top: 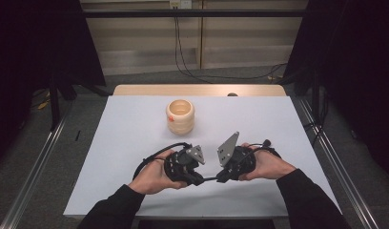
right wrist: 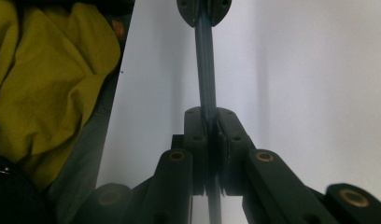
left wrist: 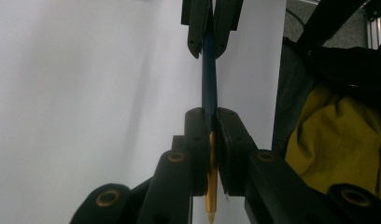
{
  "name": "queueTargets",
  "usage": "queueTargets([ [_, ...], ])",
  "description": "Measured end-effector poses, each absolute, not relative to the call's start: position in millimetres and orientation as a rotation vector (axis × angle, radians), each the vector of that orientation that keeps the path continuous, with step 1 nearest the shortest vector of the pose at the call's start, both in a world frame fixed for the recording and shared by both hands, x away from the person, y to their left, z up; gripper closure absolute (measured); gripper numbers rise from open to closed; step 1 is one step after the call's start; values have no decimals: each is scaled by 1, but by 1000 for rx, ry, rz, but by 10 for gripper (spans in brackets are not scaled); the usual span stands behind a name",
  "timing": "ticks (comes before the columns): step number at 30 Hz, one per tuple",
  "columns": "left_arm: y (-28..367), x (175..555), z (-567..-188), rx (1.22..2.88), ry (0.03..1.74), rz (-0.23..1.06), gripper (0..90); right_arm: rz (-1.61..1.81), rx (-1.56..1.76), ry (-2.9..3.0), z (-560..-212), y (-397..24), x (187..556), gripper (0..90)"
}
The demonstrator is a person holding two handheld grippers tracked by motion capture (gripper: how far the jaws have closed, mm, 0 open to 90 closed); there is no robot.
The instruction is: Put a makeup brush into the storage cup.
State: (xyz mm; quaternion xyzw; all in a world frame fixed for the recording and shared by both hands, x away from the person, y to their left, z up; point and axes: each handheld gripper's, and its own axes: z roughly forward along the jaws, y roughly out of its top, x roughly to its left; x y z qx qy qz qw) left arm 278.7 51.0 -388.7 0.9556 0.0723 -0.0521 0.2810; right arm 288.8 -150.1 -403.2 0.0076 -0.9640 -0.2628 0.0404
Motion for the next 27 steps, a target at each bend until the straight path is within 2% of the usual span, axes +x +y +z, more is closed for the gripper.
queueTargets([
  [16, 56, 283, -390, 2493, 207, -168, 803, -836, 19, -2950, -401, -154, 288, 851],
  [23, 59, 287, -390, 2449, 255, -140, 629, -859, -38, -2954, -400, -157, 291, 852],
  [25, 61, 289, -390, 2439, 271, -131, 552, -877, -60, -2958, -400, -159, 292, 851],
  [27, 62, 290, -389, 2428, 287, -112, 399, -887, -73, -2953, -399, -160, 293, 851],
])
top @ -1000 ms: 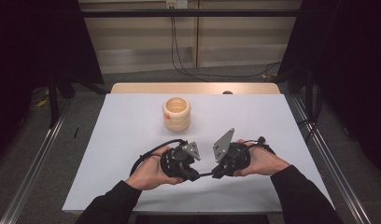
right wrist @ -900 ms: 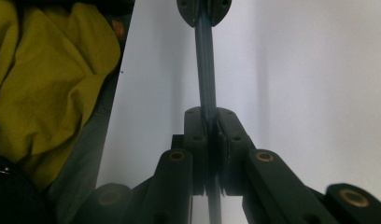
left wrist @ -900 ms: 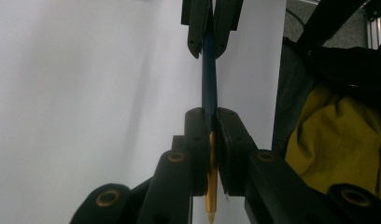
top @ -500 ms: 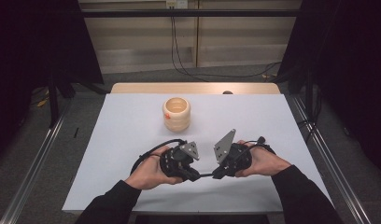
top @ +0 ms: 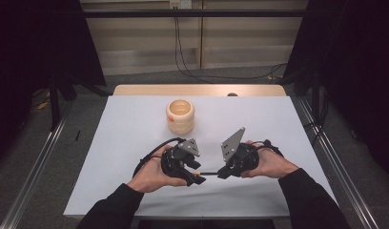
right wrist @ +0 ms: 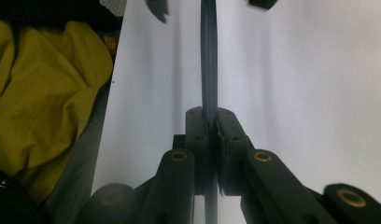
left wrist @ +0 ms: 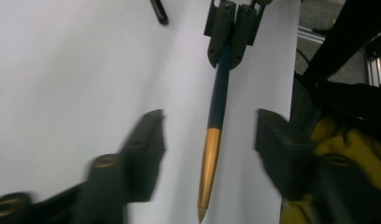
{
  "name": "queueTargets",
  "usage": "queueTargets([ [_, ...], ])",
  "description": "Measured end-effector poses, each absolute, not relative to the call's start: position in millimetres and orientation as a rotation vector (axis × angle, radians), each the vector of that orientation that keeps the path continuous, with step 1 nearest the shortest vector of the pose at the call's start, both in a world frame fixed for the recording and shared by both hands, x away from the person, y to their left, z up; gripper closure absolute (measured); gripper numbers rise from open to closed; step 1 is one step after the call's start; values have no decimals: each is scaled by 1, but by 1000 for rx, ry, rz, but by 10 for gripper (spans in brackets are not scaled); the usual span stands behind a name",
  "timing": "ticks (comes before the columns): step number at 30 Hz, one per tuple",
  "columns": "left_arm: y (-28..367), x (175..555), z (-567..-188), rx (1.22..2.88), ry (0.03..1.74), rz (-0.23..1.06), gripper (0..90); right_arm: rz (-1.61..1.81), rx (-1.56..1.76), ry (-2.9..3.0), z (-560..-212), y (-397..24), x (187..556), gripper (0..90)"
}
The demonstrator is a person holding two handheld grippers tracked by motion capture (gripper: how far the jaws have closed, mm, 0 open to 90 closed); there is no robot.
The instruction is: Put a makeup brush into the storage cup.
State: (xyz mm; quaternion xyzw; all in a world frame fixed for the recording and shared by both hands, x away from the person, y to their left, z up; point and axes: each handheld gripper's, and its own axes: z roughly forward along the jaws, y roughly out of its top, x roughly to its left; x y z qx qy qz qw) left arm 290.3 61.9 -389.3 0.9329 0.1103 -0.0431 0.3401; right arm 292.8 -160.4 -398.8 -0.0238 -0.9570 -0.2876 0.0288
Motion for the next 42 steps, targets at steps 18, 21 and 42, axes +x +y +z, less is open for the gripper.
queueTargets([
  [18, 84, 289, -385, 2234, 398, 68, 35, -945, -190, -2942, -396, -168, 295, 851],
  [21, 90, 287, -389, 2217, 428, 133, 32, -950, -196, -2945, -397, -169, 296, 851],
  [42, 114, 281, -383, 2000, 548, 281, 30, -1151, -418, -2901, -395, -187, 296, 851],
])
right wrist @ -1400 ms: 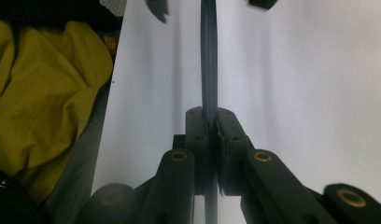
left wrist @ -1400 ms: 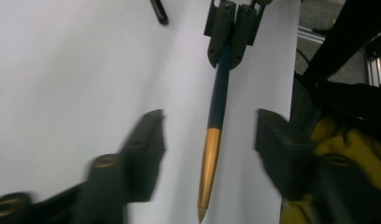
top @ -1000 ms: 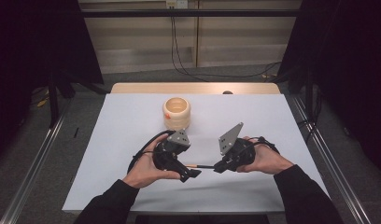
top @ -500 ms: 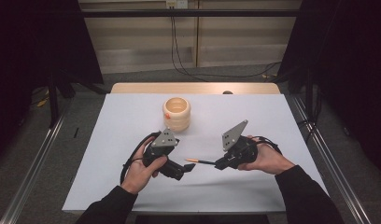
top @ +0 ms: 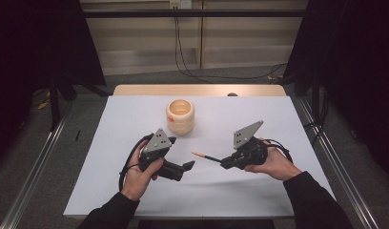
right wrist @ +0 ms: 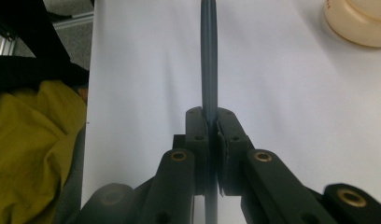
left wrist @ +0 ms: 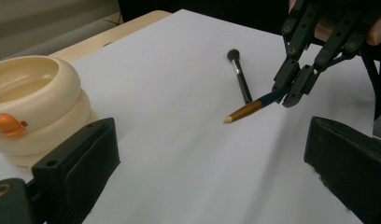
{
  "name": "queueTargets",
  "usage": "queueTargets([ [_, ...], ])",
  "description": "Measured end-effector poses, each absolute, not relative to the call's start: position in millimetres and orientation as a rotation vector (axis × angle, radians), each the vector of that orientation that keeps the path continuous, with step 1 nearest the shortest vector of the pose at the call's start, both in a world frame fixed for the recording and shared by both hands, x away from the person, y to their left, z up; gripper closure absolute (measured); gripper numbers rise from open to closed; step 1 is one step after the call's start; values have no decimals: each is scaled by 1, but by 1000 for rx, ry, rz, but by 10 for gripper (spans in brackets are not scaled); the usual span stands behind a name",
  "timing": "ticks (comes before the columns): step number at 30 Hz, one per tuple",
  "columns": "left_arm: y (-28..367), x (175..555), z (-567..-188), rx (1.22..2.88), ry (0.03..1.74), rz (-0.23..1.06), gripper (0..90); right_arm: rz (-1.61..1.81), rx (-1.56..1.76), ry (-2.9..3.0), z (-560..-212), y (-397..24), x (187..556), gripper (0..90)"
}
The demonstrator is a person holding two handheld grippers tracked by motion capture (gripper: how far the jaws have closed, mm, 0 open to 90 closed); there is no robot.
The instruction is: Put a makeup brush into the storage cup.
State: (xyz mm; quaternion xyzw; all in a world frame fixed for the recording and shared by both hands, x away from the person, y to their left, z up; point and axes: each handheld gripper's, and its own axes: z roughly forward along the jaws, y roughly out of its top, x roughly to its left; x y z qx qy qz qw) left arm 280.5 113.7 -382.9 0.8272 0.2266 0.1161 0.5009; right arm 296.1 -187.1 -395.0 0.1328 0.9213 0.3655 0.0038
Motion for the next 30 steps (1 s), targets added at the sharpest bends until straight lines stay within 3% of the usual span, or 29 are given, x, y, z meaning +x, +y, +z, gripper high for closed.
queueTargets([
  [30, 116, 276, -381, 1938, 530, 258, 31, 1654, 550, 2512, -391, -201, 290, 851],
])
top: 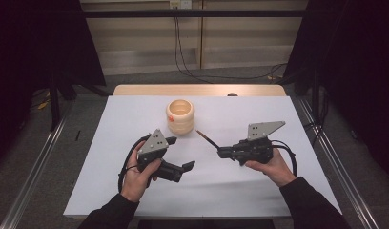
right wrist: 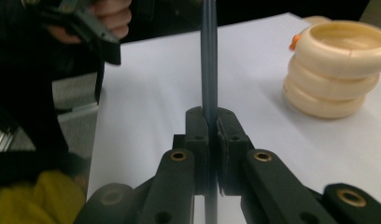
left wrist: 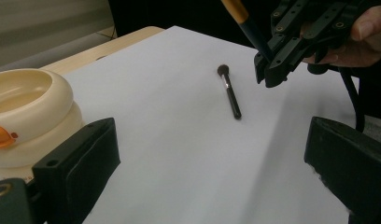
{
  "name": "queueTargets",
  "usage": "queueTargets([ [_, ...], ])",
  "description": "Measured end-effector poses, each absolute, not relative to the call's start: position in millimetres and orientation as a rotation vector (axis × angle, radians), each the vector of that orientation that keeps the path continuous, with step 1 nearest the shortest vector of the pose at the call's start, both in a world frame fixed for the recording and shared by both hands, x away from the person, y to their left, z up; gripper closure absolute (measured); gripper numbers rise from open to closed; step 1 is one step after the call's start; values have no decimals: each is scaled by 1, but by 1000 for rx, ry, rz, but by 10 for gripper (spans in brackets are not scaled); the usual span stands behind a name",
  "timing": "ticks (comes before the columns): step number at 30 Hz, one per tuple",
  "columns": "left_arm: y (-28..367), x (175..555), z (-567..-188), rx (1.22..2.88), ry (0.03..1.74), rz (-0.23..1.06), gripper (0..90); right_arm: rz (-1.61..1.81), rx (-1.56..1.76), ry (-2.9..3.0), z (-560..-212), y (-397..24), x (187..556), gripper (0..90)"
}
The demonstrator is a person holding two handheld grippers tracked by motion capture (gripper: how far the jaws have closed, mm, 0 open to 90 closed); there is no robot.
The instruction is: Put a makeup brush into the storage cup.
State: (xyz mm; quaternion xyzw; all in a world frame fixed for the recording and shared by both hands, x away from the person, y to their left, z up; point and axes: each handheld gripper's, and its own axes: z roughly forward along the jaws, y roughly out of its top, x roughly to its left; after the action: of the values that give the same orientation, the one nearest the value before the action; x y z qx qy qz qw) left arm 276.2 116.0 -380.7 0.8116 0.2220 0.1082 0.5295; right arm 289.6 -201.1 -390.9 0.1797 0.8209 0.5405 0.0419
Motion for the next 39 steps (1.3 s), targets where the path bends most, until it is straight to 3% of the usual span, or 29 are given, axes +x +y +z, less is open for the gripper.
queueTargets([
  [24, 105, 276, -382, 1791, 531, 232, 43, 1775, 540, 2411, -392, -199, 287, 851],
  [39, 88, 282, -365, 1742, 517, 302, 72, 1770, 528, 2406, -393, -197, 286, 851],
])
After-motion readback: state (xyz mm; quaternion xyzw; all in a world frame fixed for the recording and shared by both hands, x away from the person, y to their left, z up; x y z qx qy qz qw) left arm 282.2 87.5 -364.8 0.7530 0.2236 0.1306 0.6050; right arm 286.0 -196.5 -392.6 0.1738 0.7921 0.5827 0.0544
